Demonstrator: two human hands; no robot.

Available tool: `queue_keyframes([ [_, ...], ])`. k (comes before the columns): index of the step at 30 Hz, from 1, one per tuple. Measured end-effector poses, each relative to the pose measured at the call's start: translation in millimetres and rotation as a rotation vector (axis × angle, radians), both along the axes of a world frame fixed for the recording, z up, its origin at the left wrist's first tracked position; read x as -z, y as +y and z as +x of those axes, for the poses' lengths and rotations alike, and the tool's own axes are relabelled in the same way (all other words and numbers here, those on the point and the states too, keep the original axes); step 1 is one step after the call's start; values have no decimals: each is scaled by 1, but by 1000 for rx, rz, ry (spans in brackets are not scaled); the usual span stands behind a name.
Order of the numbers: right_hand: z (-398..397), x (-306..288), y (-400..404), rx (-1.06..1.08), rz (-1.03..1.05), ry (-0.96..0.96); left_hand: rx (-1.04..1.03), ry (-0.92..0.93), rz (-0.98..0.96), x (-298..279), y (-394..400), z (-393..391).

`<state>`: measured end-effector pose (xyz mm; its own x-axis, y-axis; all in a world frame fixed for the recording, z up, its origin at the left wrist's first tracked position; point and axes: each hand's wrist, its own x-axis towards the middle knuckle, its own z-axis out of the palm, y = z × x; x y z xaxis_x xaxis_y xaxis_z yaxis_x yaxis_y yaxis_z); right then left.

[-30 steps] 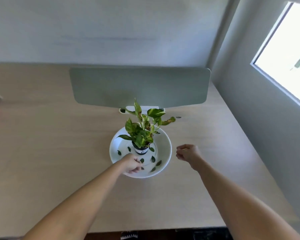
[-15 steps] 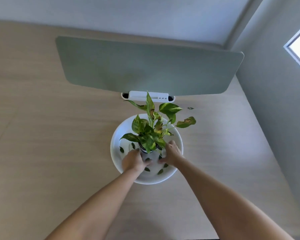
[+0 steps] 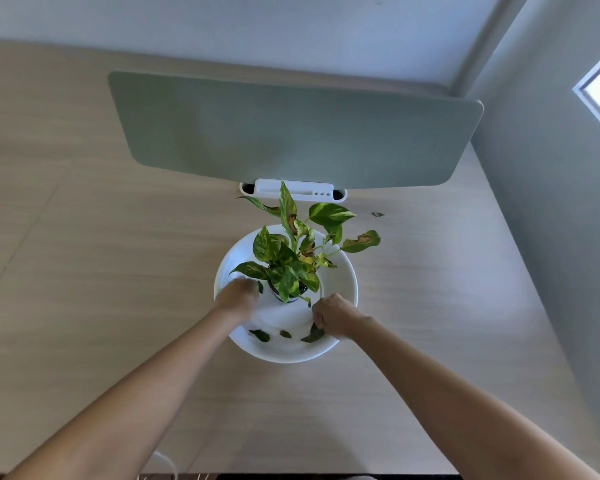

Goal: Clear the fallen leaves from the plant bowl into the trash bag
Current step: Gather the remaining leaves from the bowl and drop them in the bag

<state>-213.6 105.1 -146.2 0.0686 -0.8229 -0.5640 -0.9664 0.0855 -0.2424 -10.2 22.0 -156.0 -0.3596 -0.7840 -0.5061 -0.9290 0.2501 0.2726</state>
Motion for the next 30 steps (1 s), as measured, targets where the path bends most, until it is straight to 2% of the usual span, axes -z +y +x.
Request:
queue_keyframes([
  [3,-2,1,0,40,-97,77,7,69,-117,1,-18,-4],
  [7,10,12,8,15,-47,73,161,94,-113,5,-7,-8],
  [10,24,16,14,27,5,37,142,204,-174,17,-1,9],
  [15,49,15,15,206,-95,54,258,37,-60,12,5,23],
  [17,59,15,16,259,-101,102,301,35,-97,11,11,23],
  [19,67,17,16,292,-98,106,315,-7,-219,11,19,24],
  [22,65,12,14,274,-48,74,265,-175,-280,11,26,22],
  [25,51,7,13,278,-12,65,267,-267,-292,10,27,17],
  [30,53,1,17,316,1,95,225,-269,-171,4,33,1],
])
